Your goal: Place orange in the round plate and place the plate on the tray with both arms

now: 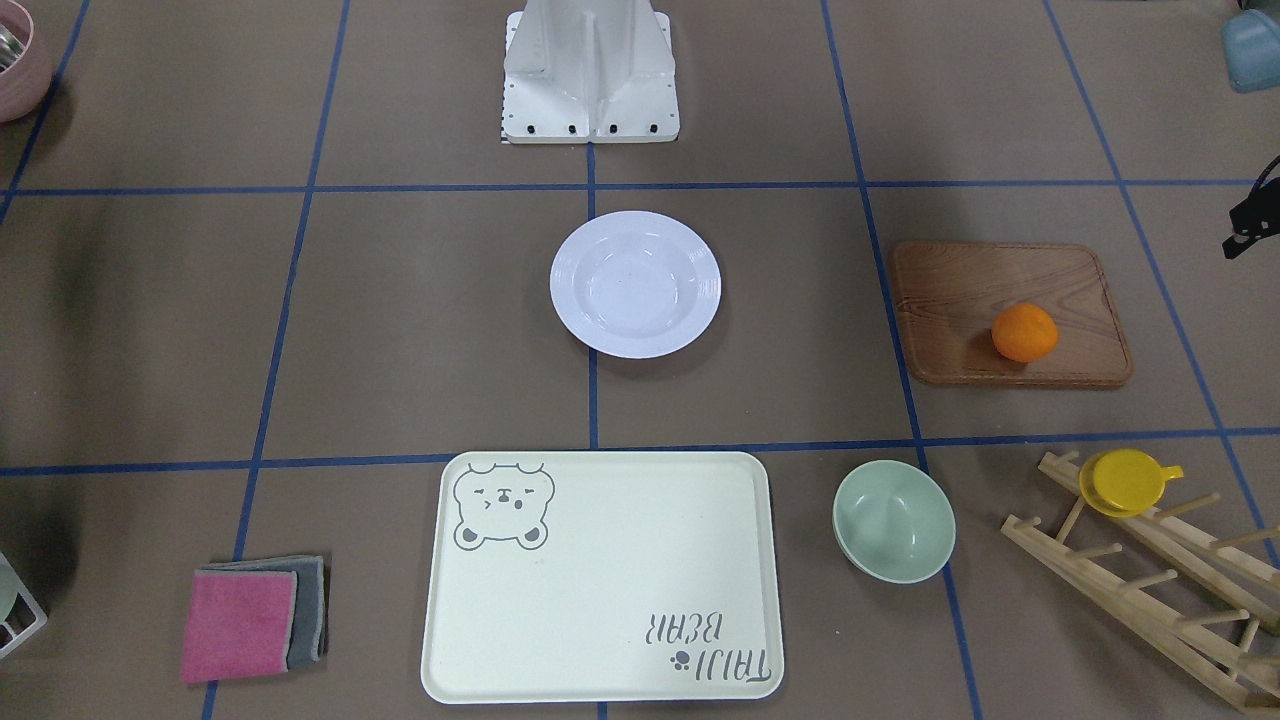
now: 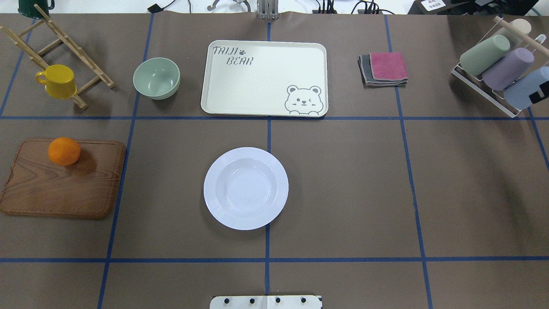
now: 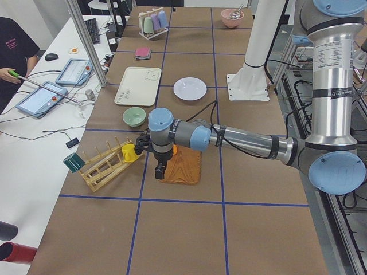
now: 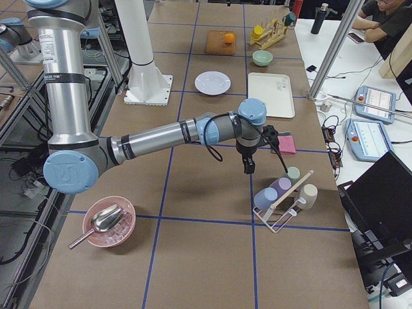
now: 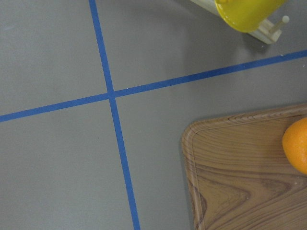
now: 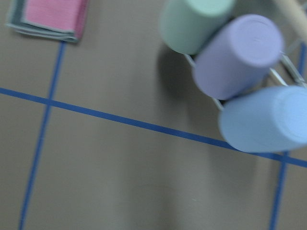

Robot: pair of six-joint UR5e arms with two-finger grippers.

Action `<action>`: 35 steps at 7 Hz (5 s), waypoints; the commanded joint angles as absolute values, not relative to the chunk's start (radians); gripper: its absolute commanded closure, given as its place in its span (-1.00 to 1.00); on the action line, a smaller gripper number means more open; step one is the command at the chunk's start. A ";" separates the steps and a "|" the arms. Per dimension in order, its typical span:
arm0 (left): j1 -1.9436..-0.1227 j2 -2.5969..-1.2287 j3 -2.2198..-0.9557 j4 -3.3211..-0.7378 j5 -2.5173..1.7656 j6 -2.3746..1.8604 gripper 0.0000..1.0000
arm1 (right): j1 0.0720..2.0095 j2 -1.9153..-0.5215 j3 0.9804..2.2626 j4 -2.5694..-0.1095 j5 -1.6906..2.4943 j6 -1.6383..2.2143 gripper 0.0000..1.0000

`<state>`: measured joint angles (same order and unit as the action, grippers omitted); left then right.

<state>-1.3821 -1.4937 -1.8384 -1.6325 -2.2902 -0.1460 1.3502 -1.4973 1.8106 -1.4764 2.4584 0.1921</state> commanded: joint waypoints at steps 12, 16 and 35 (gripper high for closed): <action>-0.980 -1.660 -1.645 -2.029 -2.200 -0.877 -0.96 | 0.721 -1.341 1.804 -0.729 2.195 1.331 -1.00; -0.939 -1.661 -1.615 -2.054 -2.158 -0.905 -0.89 | 0.716 -1.336 1.802 -0.730 2.195 1.331 -1.00; -0.610 -2.120 -1.756 -1.784 -2.063 -1.520 -0.95 | 0.400 -1.091 1.490 -0.520 1.756 1.520 -0.88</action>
<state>-0.5770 -2.1404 -1.7211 -1.7873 -2.0396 -1.5242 0.4064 -1.0997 1.4990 -0.5199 1.7605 1.5186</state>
